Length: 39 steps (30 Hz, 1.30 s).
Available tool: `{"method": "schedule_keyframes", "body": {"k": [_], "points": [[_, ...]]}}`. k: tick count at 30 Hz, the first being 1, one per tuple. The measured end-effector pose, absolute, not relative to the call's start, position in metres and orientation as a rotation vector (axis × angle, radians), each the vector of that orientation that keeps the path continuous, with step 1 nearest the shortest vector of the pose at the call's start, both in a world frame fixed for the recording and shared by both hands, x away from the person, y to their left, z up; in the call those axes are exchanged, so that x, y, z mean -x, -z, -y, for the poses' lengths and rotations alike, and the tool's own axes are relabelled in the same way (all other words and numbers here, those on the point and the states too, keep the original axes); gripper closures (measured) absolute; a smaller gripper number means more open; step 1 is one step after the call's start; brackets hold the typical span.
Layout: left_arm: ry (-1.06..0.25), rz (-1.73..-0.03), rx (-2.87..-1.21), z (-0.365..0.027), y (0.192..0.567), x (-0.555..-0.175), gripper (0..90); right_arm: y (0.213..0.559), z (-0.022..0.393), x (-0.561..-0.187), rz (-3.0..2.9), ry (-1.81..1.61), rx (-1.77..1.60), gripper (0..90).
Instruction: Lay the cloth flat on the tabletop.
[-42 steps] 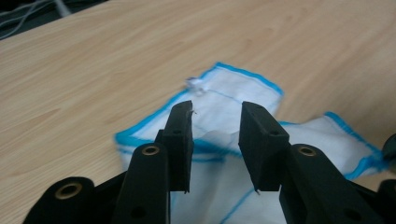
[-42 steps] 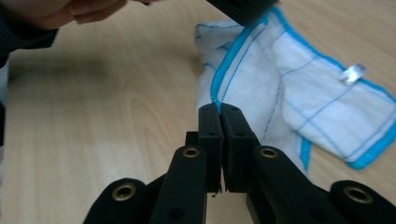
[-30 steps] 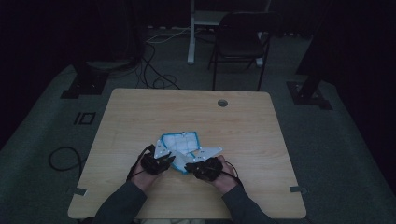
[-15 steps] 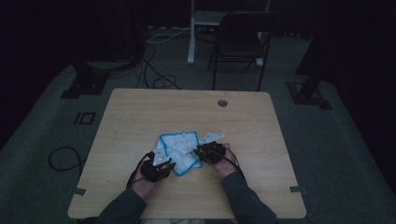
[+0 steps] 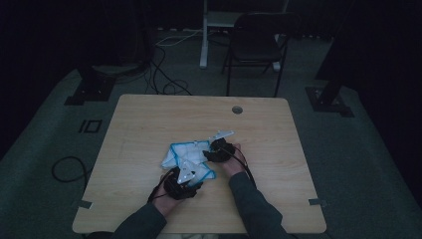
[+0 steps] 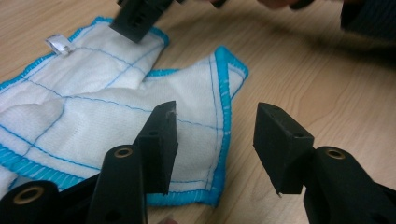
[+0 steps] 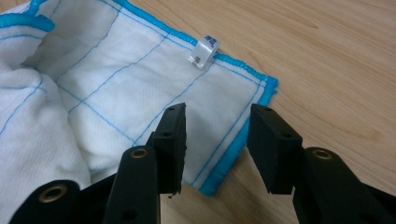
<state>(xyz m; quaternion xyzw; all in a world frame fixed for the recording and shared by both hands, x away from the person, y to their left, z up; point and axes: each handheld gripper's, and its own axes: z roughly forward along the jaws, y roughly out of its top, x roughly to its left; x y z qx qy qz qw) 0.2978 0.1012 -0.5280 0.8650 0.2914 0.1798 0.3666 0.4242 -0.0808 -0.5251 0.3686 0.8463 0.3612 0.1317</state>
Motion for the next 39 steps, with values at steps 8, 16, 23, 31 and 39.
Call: {"method": "schedule_keyframes", "body": {"k": [8, 16, 23, 31, 39], "points": [[-0.576, -0.771, -2.264, -0.099, 0.536, -0.298, 74.7, 0.533, 0.077, -0.433, -2.497, -1.029, -1.111, 64.3], [-0.557, -0.780, -2.253, -0.115, 0.530, -0.293, 83.1, 0.528, 0.076, -0.434, -2.495, -0.991, -1.081, 87.5], [-0.533, -0.866, -2.204, -0.145, 0.526, -0.293, 85.9, 0.522, 0.081, -0.437, -2.451, -0.949, -1.089, 87.8], [-0.563, -0.940, -2.172, -0.171, 0.523, -0.297, 86.6, 0.518, 0.092, -0.439, -2.425, -0.911, -1.100, 88.0], [-0.590, -0.991, -2.165, -0.184, 0.525, -0.303, 86.8, 0.512, 0.104, -0.441, -2.397, -0.880, -1.112, 88.0]]}}
